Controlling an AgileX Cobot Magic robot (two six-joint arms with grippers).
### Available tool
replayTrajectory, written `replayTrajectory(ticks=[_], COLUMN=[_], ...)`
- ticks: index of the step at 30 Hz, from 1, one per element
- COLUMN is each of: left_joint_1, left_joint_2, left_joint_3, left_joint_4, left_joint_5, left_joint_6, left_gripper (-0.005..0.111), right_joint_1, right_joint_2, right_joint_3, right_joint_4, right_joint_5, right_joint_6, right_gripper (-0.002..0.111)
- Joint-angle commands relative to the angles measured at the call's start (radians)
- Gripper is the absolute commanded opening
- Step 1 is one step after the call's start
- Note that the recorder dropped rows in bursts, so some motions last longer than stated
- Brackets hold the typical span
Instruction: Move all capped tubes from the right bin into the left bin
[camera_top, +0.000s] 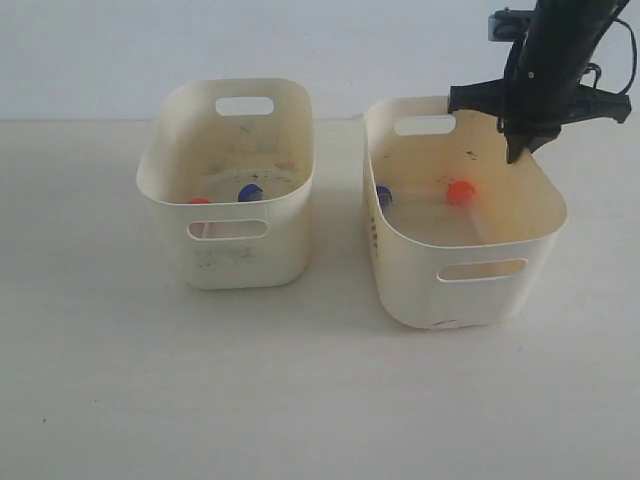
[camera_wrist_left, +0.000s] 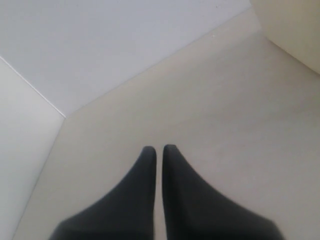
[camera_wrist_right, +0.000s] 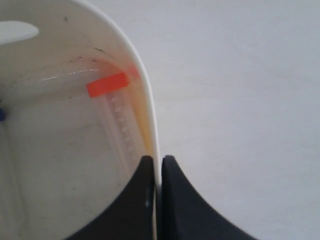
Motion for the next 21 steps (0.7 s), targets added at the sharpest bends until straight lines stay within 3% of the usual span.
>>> replayTrajectory(ticks=[1,9,11,13,17,21], left_joint_1=[-0.001,-0.001,-0.001,-0.001,-0.001,-0.001], left_joint_2=[0.004,0.004,0.004,0.004,0.004,0.004], left_joint_3=[-0.004,-0.004,-0.004,-0.004,-0.004,-0.004], left_joint_4=[-0.003,-0.003,-0.003,-0.003,-0.003,-0.003], left_joint_5=[-0.005,-0.005,-0.005,-0.005,-0.005,-0.005], left_joint_6=[0.001,0.001,0.001,0.001,0.001,0.001], left_gripper=[0.004,0.004,0.004,0.004,0.004,0.004], right_joint_1=[-0.004,0.017,0.026,0.032,0.035,0.035], right_joint_2=[0.002,0.002,0.002,0.002,0.002,0.002], right_joint_3=[0.007,0.007,0.007,0.007,0.007,0.007], right_joint_4=[-0.017,-0.083,-0.095,-0.095,-0.104,-0.134], right_joint_5=[0.113,0.117,0.117,0.117,0.107,0.107], right_joint_6=[0.098,0.118,0.118,0.12,0.118,0.117], right_gripper=[0.0,0.0,0.005,0.018,0.056,0.072])
